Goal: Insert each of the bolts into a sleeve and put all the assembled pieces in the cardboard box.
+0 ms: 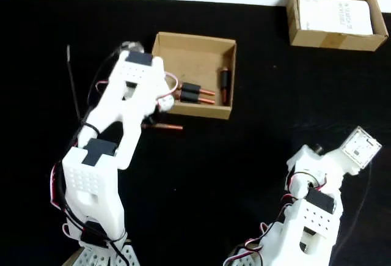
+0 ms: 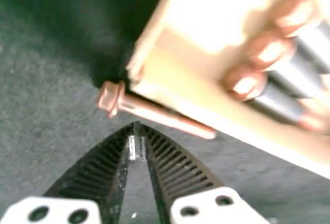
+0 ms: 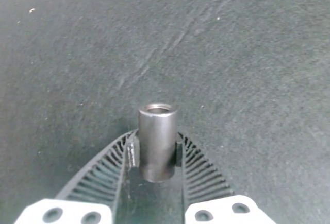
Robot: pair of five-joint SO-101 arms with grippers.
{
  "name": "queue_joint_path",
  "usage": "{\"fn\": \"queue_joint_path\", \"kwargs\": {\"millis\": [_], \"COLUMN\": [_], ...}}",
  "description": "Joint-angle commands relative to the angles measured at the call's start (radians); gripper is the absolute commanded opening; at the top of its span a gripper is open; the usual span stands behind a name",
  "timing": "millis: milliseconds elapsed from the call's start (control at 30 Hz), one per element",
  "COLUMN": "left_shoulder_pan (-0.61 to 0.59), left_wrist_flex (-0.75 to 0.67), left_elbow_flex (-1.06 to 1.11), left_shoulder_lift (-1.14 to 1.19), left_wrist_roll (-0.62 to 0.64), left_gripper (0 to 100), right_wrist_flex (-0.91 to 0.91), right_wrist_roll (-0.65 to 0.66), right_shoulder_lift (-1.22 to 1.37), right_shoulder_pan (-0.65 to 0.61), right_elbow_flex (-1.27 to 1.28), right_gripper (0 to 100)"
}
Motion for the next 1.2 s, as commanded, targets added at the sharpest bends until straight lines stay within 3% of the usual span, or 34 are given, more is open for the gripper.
{"fn": "queue_joint_path", "kwargs": {"millis": [0,133,300,533,600,833,1167], "left_shoulder_pan": [0.022,0.088,0.119,0.114,0.107,0.027,-0.012], "left_wrist_flex": [0.101,0.241,0.287,0.293,0.288,0.138,-0.017], "left_elbow_flex": [-0.116,-0.188,-0.202,-0.151,-0.122,0.007,0.090], "left_shoulder_lift": [-0.012,-0.004,-0.012,-0.001,-0.001,-0.001,0.001], "left_wrist_roll": [0.002,0.006,0.094,0.195,0.198,0.198,0.192], "left_gripper": [1,1,2,22,24,19,19], "right_wrist_flex": [-0.019,-0.050,-0.058,-0.056,-0.056,-0.056,-0.056], "right_wrist_roll": [-0.009,-0.005,-0.005,-0.002,-0.002,-0.003,-0.002], "right_shoulder_lift": [-0.028,-0.025,-0.024,-0.024,-0.024,-0.024,-0.024], "right_shoulder_pan": [-0.024,-0.044,-0.077,-0.122,-0.145,-0.174,-0.174], "right_elbow_flex": [-0.016,-0.016,-0.021,-0.033,-0.038,-0.050,-0.048], "right_gripper": [0.6,0.6,0.6,0.6,0.6,0.6,0.6]}}
